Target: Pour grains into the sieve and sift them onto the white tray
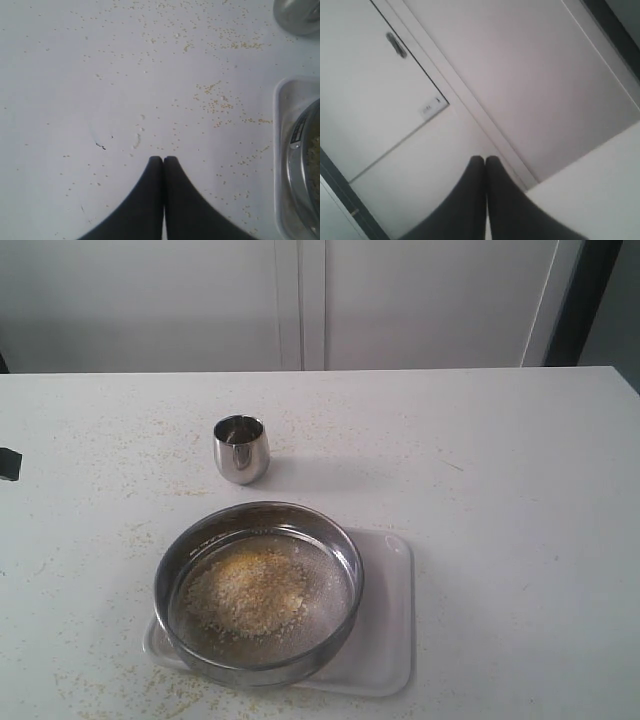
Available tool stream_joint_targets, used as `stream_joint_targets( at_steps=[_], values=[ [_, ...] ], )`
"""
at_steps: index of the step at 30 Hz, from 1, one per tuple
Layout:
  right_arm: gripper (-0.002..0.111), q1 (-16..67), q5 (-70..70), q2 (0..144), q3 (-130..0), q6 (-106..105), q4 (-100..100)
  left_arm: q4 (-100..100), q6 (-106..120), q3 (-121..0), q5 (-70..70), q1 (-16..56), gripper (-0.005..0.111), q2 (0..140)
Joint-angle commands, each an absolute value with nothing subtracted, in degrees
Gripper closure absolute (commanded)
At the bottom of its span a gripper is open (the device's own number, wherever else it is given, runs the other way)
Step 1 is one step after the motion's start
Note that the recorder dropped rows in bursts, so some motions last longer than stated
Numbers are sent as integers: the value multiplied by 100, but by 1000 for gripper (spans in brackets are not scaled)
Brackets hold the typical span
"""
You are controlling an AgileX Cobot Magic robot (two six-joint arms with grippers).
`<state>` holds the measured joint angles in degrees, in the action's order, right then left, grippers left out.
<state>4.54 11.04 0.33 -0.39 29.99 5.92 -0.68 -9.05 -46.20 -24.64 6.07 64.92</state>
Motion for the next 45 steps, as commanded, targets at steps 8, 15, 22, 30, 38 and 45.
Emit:
stream_joint_targets(
  at_steps=[8, 15, 22, 30, 38, 45],
  values=[
    [108, 465, 2406, 377, -648, 2968, -822, 0, -903, -4573, -2462, 586, 107, 6453],
    [108, 465, 1552, 1850, -1481, 3067, -2078, 0, -903, -4573, -2462, 586, 107, 6453],
    [108, 465, 760, 3595, -2369, 2797, -2789, 0, -903, -4573, -2451, 586, 107, 6453],
    [108, 465, -1717, 4842, -3007, 1964, -2759, 0, -903, -4573, -2451, 586, 107, 6453],
    [108, 465, -3015, 5289, -3279, 86, -326, 0, -903, -4573, -2451, 586, 107, 6453],
    [108, 717, -3737, 5661, -3610, -1826, 1649, 0, -903, -4573, -2451, 586, 107, 6453]
  ],
)
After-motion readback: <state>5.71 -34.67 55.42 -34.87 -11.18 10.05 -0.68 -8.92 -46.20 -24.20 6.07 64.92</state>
